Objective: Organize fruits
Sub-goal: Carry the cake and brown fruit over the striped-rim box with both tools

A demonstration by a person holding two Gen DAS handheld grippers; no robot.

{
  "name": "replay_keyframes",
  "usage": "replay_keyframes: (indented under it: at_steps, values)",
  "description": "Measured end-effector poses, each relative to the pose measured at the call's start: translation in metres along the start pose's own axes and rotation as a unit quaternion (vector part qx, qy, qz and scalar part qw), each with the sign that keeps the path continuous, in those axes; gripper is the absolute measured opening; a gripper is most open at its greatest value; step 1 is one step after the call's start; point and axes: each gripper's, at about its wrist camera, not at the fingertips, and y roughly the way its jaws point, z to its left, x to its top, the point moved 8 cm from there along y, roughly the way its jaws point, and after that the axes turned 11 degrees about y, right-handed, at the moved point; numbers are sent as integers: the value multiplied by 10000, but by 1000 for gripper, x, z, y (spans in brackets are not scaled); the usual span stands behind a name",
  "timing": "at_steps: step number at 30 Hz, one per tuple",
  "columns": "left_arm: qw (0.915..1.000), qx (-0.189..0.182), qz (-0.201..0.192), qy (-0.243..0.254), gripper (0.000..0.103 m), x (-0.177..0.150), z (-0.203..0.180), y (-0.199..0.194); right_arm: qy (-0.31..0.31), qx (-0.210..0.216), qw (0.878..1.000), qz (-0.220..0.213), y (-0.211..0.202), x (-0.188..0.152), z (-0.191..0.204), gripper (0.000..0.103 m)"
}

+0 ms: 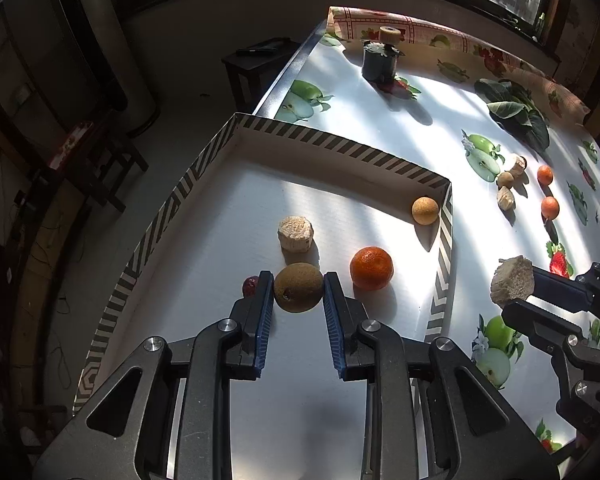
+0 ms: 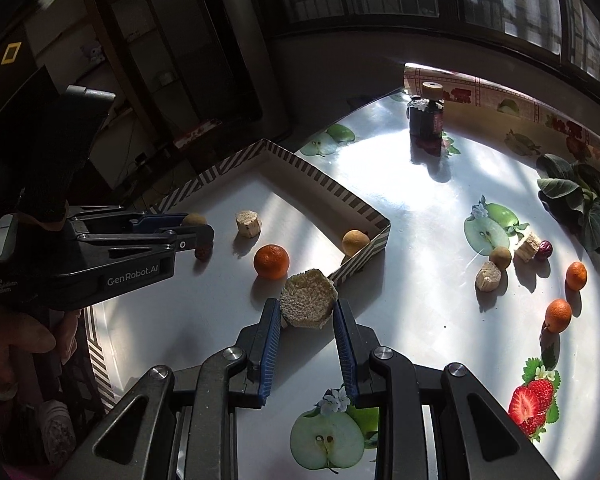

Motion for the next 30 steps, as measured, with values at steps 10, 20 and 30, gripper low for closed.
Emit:
replay_keyframes:
  at_steps: [10, 20, 30]
  values:
    - [9983, 13, 275, -522, 24, -31, 41, 6, -276, 312, 9988, 243, 25, 2, 33, 26]
    - [9957, -59, 526, -757, 24, -50, 52, 25, -548, 518, 9942, 763, 69, -11, 62, 26]
    - [9954, -94, 606, -730, 24, -46, 49, 39, -510, 537, 9916, 1063, 95, -13, 62, 26]
